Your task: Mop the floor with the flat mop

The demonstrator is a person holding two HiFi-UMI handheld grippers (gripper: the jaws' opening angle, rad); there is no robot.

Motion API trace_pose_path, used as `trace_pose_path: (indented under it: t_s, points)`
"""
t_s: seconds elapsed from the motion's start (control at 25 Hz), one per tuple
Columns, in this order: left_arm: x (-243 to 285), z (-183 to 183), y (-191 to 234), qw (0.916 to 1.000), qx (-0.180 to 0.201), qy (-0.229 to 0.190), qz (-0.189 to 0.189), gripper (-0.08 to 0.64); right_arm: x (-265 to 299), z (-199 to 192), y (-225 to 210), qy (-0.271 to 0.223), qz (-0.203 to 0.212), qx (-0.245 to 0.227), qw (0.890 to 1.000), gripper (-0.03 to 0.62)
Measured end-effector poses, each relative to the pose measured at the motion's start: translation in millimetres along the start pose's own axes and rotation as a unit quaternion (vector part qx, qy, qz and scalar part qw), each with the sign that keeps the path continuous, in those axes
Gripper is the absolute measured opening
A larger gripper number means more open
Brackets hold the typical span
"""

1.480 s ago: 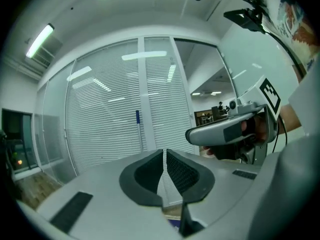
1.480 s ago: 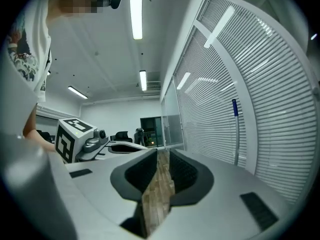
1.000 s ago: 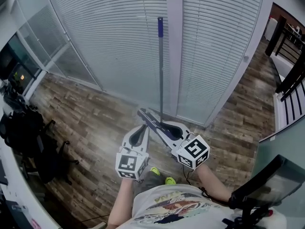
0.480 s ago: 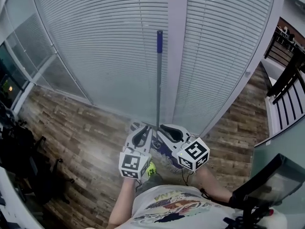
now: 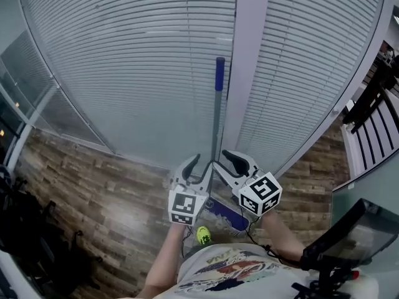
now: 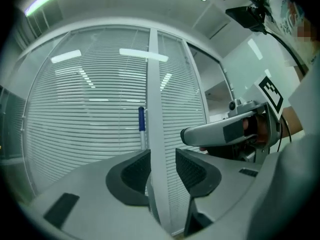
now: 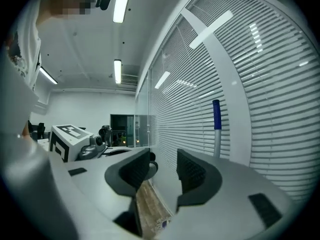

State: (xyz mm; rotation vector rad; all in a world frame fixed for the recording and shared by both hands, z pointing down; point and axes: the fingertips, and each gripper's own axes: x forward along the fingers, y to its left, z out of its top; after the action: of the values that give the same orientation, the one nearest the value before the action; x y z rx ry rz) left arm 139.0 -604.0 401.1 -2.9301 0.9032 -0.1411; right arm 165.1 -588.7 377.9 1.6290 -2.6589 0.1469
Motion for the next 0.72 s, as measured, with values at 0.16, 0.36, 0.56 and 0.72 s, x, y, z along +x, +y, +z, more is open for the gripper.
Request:
trace_pose_path:
  t_s: [0.16,0.36,0.56,0.72]
  points:
    - [37.2,-5.8,27.5,0.9998,0.007,0.004,-0.018,0.140,34.3,4.3,-31.7,0.008,-0.029,-0.009,1.000,0.160]
    - [73.3,-23.3,43.0,0.9995,0.021,0.006,-0.022,0.146,55.4,-2.4,-57.5,0.005,-0.041,-0.011,0.999,0.169]
    - [131.6,-26.9,65.1,0.9993,0.028,0.016,-0.020,0.155,77.0,0.4,-99.0,0.013,-0.045,-0.017,0.999,0.173]
    - [180.8,-30.7,78.2,0.9986,0.041,0.027,-0.021,0.166,97.4,6.8,-133.7,0.011,-0.046,-0.016,0.999,0.173]
